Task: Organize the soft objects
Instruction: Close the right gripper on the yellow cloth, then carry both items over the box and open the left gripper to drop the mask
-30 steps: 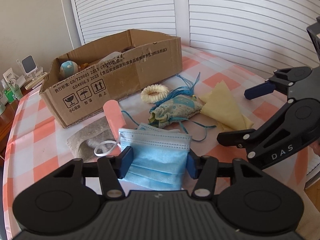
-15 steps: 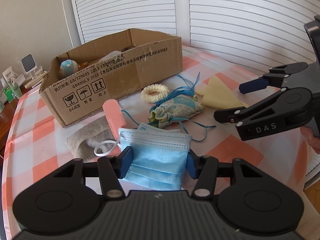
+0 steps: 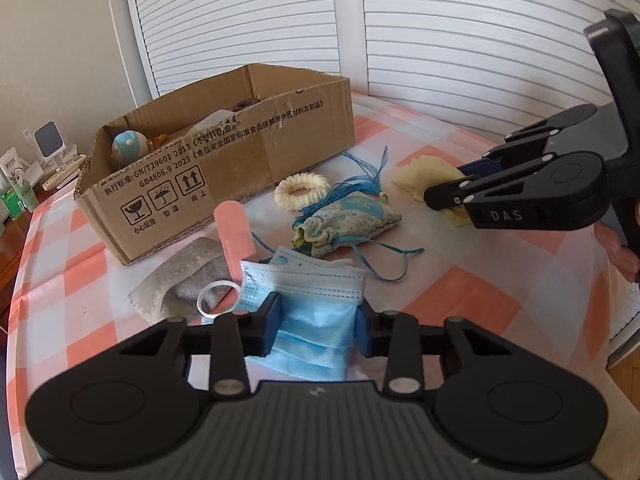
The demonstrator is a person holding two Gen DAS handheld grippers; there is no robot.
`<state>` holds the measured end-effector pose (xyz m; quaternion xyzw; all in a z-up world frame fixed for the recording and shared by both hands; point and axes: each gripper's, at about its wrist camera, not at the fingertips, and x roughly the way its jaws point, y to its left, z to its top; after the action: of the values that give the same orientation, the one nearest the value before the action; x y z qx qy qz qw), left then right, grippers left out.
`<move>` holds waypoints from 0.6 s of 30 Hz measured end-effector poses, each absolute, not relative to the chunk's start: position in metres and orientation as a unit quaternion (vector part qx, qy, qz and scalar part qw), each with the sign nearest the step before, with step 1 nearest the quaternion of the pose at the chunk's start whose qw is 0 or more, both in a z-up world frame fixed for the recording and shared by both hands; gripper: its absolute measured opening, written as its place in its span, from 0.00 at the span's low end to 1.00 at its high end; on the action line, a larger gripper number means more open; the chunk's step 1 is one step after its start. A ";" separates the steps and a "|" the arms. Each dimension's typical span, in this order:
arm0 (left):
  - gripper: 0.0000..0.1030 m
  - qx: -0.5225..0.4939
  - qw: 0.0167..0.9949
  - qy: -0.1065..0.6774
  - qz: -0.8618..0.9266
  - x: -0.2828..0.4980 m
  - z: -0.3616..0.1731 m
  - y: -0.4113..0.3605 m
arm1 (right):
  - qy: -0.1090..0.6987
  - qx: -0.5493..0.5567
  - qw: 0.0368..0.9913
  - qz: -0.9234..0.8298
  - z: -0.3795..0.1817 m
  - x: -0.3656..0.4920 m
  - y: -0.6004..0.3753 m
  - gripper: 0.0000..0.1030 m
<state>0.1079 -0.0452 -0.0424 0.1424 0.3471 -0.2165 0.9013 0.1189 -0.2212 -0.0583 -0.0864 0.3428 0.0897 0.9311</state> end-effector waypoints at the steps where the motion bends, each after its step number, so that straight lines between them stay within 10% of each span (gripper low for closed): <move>1: 0.29 0.143 0.901 0.347 -0.217 0.107 -0.042 -0.045 | 0.344 -0.083 0.931 0.090 -0.057 0.118 -0.222 0.24; 18: 0.10 0.139 0.901 0.345 -0.224 0.092 -0.007 -0.018 | 0.327 -0.099 0.934 0.103 -0.030 0.096 -0.228 0.24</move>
<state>0.0922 -0.0179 -0.0072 0.1386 0.3453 -0.2239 0.9008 0.0959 -0.2283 -0.0302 -0.0986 0.3267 0.1026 0.9344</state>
